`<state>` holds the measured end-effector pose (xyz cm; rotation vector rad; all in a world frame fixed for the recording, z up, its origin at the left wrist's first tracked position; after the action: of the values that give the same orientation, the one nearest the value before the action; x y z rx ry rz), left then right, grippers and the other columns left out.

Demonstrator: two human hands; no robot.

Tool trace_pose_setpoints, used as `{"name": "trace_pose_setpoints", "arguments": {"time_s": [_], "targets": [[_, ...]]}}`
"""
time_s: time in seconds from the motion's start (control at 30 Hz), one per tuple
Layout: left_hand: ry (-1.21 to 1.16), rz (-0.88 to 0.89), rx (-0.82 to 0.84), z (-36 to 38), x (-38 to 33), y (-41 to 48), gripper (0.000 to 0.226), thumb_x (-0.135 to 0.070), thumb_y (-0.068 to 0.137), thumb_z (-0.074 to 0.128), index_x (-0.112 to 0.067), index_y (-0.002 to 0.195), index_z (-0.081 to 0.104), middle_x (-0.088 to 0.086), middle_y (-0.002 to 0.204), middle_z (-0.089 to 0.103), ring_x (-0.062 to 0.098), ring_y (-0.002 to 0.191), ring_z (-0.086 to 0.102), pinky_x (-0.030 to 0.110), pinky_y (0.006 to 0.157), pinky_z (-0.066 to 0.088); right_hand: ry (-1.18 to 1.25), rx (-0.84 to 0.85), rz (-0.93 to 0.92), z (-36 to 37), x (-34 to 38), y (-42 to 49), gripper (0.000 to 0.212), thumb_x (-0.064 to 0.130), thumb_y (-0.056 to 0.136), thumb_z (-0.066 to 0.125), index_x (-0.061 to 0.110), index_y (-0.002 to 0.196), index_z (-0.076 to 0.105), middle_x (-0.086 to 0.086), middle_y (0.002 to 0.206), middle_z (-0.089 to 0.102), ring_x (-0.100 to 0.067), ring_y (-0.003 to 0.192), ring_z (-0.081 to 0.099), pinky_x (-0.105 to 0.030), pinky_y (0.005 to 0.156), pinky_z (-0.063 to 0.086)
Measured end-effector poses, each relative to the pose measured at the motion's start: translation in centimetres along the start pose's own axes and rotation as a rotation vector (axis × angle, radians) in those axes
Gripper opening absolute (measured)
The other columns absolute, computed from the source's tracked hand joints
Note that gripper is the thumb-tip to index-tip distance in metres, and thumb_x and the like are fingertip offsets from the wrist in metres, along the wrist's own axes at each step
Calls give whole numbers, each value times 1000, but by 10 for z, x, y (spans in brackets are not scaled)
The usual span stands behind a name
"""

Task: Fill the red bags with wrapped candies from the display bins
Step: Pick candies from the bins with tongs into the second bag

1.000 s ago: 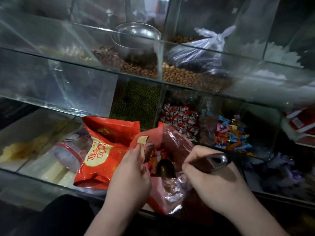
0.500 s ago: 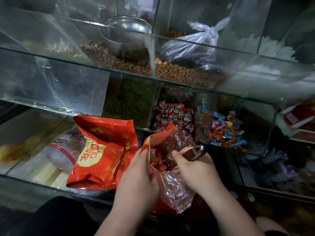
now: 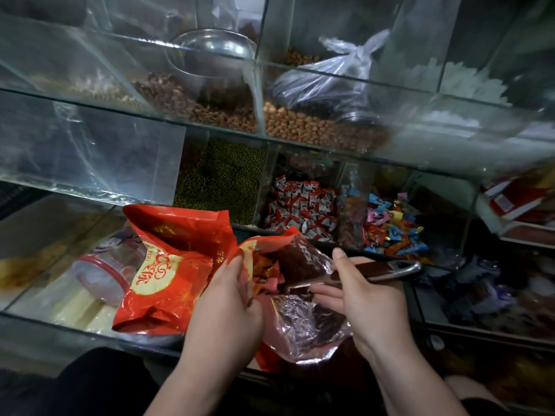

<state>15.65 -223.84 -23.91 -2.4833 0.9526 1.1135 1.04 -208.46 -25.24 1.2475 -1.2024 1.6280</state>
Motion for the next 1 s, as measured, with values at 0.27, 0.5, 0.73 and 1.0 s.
{"name": "trace_pose_setpoints", "arguments": {"time_s": [0.27,0.5,0.73,1.0], "targets": [[-76,-23,-67,-11,3,-2,70,-29,87,71,-20,150,41,-4,144,55,12,131,52,38,111,43,97,-9,20,-18,6,-9,20,27,96,73,7,96,72,-17,79,79,-37,74,80,-34,60,64],[141,58,-31,-10,-9,-2,83,-46,82,70,-31,153,29,-10,160,28,13,142,35,29,111,31,29,17,-129,-21,30,-25,16,39,86,76,23,85,76,-10,81,81,-27,74,81,-27,60,63],[88,406,-197,0,-62,-19,43,-39,88,63,-26,129,58,-12,137,49,5,130,43,27,109,38,49,68,-142,-26,43,-38,32,47,77,75,18,90,75,-12,83,81,-26,77,81,-27,61,63],[234,99,99,60,-45,29,72,-57,94,48,-21,153,29,6,153,35,27,142,31,43,117,30,138,48,-66,-50,49,-47,26,36,85,77,12,92,72,-9,77,80,-27,75,81,-27,59,63]]}}
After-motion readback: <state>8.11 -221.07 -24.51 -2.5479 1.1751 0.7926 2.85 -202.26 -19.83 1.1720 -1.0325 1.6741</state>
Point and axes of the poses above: each hand's wrist, its own y-axis towards the middle knuckle, its own z-axis out of the palm, x = y × z, the point moved 6 cm from there along y, towards the middle knuckle
